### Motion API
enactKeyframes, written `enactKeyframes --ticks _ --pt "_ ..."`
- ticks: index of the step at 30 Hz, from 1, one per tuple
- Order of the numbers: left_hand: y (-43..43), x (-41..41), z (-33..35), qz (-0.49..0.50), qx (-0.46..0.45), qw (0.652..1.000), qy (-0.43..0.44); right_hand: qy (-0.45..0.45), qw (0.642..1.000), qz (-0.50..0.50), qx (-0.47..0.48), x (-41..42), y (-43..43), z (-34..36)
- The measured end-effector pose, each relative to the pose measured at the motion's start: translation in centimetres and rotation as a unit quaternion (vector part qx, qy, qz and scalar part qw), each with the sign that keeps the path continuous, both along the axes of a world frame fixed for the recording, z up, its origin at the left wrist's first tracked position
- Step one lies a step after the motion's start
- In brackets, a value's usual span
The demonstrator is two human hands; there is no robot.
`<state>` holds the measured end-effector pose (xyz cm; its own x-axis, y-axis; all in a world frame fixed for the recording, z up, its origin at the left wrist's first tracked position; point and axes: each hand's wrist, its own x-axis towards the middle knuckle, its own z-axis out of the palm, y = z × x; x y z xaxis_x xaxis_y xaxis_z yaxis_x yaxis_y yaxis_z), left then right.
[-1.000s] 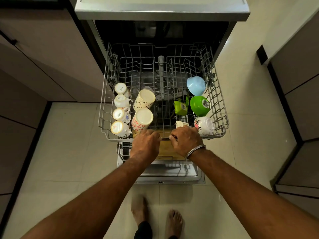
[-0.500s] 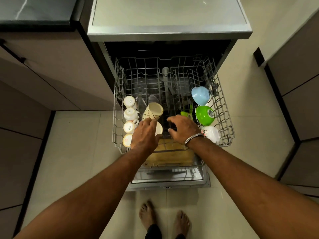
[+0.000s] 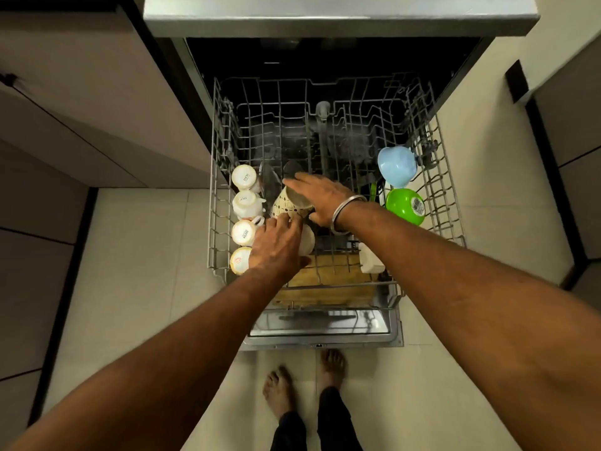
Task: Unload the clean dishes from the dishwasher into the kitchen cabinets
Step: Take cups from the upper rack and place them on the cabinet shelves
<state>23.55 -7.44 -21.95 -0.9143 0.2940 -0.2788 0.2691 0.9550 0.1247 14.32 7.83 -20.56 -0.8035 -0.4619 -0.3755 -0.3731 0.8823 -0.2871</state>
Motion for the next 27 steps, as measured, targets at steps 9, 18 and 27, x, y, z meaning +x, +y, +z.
enactKeyframes --ticks 9,18,27 --pt "0.1 -0.3 -0.8 0.005 0.014 1.000 -0.018 -0.006 0.999 0.034 -0.019 -1.8 -0.8 -0.6" --pt "0.3 -0.1 1.4 0.005 0.037 0.999 -0.009 0.015 0.999 0.023 -0.042 -1.6 -1.0 1.1" --pt "-0.8 0.8 8.7 0.012 0.090 0.996 0.022 0.046 0.992 -0.062 -0.099 1.0 1.0 7.4"
